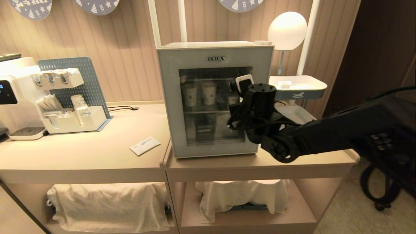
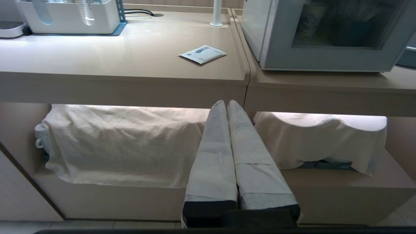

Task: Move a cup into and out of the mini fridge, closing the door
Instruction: Close the freezer door, then open the freezer door

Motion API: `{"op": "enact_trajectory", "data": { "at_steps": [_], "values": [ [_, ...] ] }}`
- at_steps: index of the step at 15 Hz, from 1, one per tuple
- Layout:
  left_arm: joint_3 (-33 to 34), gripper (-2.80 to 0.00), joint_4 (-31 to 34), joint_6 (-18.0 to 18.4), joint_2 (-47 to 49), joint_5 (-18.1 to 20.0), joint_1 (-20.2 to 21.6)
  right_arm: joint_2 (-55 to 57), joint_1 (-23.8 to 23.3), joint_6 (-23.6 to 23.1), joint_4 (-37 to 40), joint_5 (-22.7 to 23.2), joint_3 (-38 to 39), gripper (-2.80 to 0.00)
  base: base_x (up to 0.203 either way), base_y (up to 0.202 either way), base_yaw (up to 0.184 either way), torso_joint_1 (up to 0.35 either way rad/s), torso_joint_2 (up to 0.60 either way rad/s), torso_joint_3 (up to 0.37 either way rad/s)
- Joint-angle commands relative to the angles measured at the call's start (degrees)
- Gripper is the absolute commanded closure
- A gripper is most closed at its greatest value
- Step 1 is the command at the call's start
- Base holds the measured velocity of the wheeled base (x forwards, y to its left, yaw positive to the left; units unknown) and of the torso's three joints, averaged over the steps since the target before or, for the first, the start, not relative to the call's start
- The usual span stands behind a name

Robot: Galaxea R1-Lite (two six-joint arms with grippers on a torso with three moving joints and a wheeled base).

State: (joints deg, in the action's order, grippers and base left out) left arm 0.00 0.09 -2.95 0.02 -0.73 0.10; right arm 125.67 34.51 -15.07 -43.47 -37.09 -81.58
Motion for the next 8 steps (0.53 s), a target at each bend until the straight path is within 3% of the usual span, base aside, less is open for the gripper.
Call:
{"op": "enact_trajectory", "data": {
  "at_steps": [1,5,8],
  "values": [
    [0.1,0.0,0.0,0.0,0.1,0.0,0.0,-19.9,-0.3,-0.2,-0.9,-2.2,12.5,0.0,0.0,0.0,0.0,0.0,0.0,0.0],
    [0.1,0.0,0.0,0.0,0.1,0.0,0.0,-53.1,-2.1,-0.5,4.6,-10.6,30.6,0.0,0.0,0.0,0.0,0.0,0.0,0.0],
    [0.1,0.0,0.0,0.0,0.1,0.0,0.0,-79.0,-10.1,-0.6,18.3,-14.2,37.7,0.0,0.0,0.0,0.0,0.0,0.0,0.0]
  ]
}}
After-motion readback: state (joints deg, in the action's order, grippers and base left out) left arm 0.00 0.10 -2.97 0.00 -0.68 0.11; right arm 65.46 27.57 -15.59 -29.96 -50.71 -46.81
